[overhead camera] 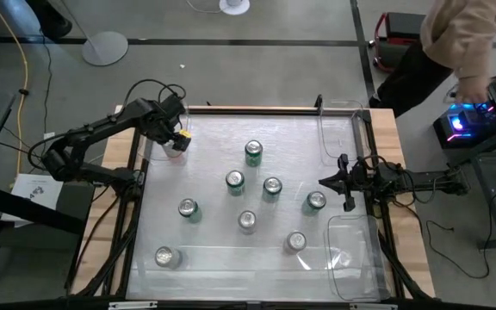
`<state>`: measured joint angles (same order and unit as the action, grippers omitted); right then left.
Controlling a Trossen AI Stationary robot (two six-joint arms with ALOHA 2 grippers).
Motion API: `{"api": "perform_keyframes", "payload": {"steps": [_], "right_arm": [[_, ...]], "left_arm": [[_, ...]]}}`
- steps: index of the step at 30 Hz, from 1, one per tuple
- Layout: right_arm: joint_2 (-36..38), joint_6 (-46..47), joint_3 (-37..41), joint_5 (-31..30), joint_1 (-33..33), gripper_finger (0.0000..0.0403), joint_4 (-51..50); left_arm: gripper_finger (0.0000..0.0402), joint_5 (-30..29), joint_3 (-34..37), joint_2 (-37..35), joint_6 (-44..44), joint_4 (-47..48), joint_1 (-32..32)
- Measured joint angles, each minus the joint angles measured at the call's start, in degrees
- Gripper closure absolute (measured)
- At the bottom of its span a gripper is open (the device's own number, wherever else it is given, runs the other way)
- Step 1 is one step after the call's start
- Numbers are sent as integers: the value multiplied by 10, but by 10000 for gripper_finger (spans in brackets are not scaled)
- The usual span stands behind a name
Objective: Sort soda cans
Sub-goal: Put the orange/white soda can into the left transparent bin
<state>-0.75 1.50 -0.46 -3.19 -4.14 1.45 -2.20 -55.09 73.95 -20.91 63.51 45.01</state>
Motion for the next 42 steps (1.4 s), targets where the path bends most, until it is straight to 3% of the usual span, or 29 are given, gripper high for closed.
{"api": "perform_keyframes", "payload": {"steps": [12,19,25,32,37,42], "right_arm": [[0,0,0,0,0,402,0],[0,0,0,0,0,402,0],[0,0,0,0,0,402,0],[0,0,0,0,0,402,0],[0,0,0,0,0,402,0],[0,0,0,0,0,402,0]], "left_arm": [[94,6,0,0,14,3,0],[51,37,0,0,26,12,4],[42,36,-2,0,40,12,5],[41,32,-77,-3,80,40,5],[41,31,-148,-37,138,27,-2],[41,34,-126,-133,156,-90,-37]]}}
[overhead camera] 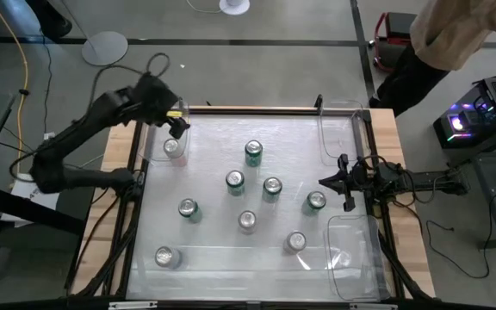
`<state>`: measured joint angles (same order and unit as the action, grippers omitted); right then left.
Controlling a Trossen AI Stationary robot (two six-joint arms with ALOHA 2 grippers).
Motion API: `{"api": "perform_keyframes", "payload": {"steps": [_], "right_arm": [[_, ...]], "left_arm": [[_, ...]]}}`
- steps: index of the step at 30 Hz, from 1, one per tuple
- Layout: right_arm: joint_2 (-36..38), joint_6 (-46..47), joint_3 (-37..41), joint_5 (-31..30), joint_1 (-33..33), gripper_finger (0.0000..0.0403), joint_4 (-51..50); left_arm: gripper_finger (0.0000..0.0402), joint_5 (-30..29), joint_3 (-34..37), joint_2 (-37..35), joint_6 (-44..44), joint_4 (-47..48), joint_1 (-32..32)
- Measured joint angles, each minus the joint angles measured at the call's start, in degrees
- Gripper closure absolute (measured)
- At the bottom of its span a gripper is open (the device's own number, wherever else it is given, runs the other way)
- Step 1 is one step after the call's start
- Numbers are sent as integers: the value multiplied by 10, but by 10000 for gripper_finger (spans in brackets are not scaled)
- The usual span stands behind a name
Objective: Sort soda cans
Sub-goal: Put the orange/white soda can into the left transparent bin
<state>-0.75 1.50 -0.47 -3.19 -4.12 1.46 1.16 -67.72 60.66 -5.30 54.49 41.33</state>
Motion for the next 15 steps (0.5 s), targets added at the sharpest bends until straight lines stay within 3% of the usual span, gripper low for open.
{"api": "perform_keyframes", "payload": {"steps": [8,12,15], "right_arm": [[0,0,0,0,0,402,0],[0,0,0,0,0,402,0],[0,0,0,0,0,402,0]], "left_arm": [[41,70,198,-171,-11,-332,-109],[41,66,294,-206,-38,-504,-153],[41,17,343,-208,-53,-588,-163]]}}
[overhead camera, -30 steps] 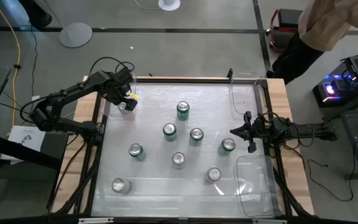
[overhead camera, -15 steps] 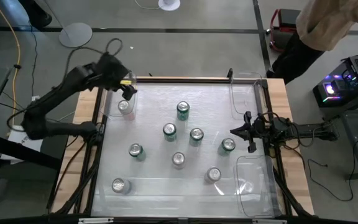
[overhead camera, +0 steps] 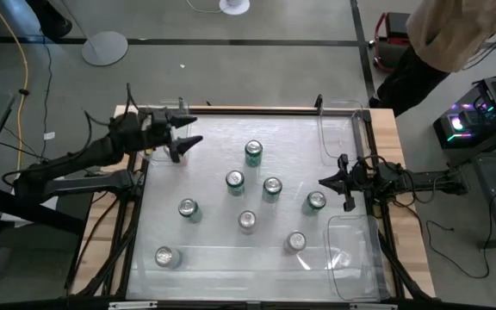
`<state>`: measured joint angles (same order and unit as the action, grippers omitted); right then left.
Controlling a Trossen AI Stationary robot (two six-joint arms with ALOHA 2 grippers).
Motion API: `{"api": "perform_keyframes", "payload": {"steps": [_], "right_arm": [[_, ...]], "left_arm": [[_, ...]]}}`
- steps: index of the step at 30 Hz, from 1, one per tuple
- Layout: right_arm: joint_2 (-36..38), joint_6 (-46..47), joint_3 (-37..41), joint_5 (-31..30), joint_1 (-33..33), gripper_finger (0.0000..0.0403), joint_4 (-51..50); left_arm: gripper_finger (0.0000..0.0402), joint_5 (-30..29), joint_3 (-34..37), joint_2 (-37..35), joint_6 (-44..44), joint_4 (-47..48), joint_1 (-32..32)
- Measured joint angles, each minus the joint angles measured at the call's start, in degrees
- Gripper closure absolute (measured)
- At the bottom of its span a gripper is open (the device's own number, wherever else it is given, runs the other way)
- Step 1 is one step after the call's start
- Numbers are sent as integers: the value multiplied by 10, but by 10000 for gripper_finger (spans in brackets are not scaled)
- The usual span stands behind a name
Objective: Sort soda cans
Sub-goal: Put the orange/white soda can into the left transparent bin
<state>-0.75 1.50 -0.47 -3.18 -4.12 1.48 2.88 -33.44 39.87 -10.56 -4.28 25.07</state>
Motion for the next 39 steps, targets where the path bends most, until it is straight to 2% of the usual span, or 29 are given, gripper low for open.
{"api": "perform_keyframes", "payload": {"steps": [3,7,10,14,17,19,24,26,28,31,36,39], "right_arm": [[0,0,0,0,0,402,0],[0,16,0,-2,0,402,48],[0,196,0,0,-1,402,127],[-4,168,0,-39,0,402,185],[-20,132,0,-44,0,402,272],[-41,95,0,-3,0,402,360],[-127,1,0,199,-3,402,575],[-168,-12,-1,220,-14,402,625],[-209,-19,-1,203,-30,402,656],[-273,-22,-9,133,-55,402,664],[-373,-16,-60,14,-78,402,664],[-413,13,-100,-38,-81,402,650]], "left_arm": [[41,-36,31,9,-37,-20,-1],[41,-7,37,23,-71,-21,-1],[41,27,37,26,-21,-21,-11],[48,11,37,26,48,-43,-45],[54,9,37,26,77,-68,-65],[56,9,37,26,91,-68,-77],[57,7,37,26,98,-77,-92],[57,7,37,26,99,-80,-93],[57,7,37,26,108,-80,-94],[57,7,37,26,113,-76,-94],[57,11,37,26,95,-71,-94],[57,20,37,26,98,-69,-100]]}}
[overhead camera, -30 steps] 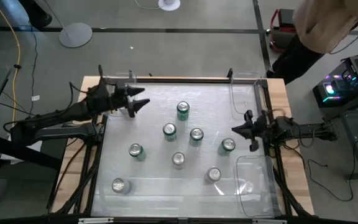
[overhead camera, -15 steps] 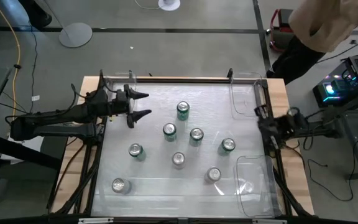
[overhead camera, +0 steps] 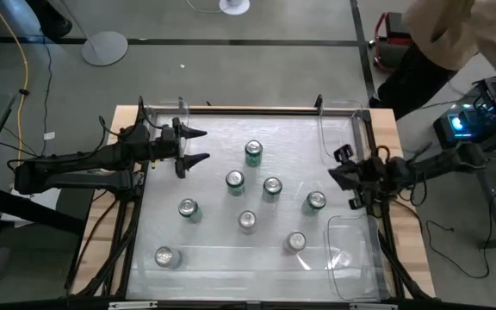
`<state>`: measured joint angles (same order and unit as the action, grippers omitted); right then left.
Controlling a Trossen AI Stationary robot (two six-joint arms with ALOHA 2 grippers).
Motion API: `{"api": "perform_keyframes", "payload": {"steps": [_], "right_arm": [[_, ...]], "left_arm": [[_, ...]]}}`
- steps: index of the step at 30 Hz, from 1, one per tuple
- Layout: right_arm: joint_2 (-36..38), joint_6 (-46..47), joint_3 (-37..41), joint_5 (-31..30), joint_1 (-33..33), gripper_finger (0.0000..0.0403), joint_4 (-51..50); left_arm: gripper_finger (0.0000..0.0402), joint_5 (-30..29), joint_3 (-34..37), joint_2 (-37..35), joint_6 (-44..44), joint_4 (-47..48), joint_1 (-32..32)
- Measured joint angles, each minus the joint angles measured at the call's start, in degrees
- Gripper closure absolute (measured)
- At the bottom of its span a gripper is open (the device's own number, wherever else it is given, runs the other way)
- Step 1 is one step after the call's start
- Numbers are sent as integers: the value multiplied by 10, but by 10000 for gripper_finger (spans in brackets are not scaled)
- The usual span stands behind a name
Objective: Sort soda cans
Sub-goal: Put the orange/white soda can into the left transparent bin
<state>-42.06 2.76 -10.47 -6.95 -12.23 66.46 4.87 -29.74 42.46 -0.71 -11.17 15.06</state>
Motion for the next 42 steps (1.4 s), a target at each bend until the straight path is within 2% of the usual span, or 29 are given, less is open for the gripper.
{"api": "perform_keyframes", "payload": {"steps": [7,10,16,22,26,31,36,42], "right_arm": [[-38,-44,-103,-25,10,402,-158],[-42,-43,-163,-31,9,384,-290],[-74,34,-309,-53,1,285,-660],[-169,77,-395,-43,-82,192,-813],[-222,136,-419,-35,-138,153,-861],[-273,186,-420,-30,-188,124,-861],[-312,169,-420,-15,-219,115,-854],[-364,169,-420,-16,-222,114,-857]], "left_arm": [[58,2,0,0,17,9,-32],[58,-17,0,0,24,31,-50],[58,-57,0,0,25,57,-94],[58,-103,0,0,25,55,-137],[58,-139,0,0,17,56,-159],[58,-162,0,0,4,57,-174],[58,-162,0,0,-18,58,-181],[58,-162,0,0,-27,58,-186]]}}
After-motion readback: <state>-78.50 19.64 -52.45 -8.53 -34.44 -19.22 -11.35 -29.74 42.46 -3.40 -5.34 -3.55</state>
